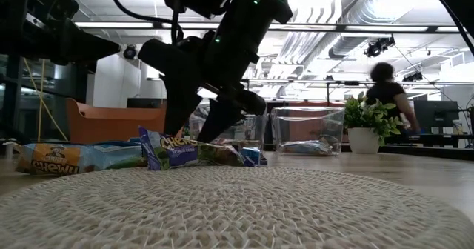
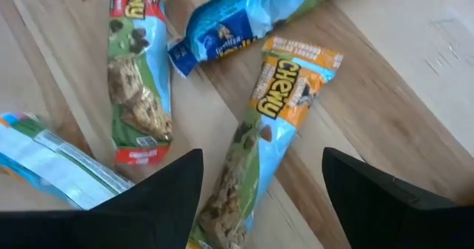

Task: Pick and place Granola Bars by type
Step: Put the yellow granola bar into the right transparent bin

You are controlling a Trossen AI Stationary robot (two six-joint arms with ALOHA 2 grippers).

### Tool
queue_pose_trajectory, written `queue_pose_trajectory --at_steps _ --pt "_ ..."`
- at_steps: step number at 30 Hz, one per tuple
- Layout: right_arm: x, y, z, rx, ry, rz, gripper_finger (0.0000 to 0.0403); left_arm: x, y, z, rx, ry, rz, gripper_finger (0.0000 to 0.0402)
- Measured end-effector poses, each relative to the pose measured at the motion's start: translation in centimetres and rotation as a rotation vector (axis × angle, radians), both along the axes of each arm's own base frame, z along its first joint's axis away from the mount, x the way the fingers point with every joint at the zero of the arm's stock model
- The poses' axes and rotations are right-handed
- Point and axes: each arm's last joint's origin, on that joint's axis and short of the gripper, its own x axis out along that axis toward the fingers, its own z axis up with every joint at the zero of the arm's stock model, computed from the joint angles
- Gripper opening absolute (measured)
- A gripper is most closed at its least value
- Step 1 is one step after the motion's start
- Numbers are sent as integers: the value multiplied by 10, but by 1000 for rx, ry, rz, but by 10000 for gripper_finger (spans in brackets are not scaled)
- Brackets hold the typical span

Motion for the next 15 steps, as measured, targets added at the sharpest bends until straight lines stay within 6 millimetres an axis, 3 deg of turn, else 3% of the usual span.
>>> queue_pose_trajectory --at_steps 10,15 --pt "2 0 1 -47 -21 27 262 0 0 0 0 0 0 0" --pt "6 4 -19 -43 -7 35 262 0 0 0 0 0 0 0"
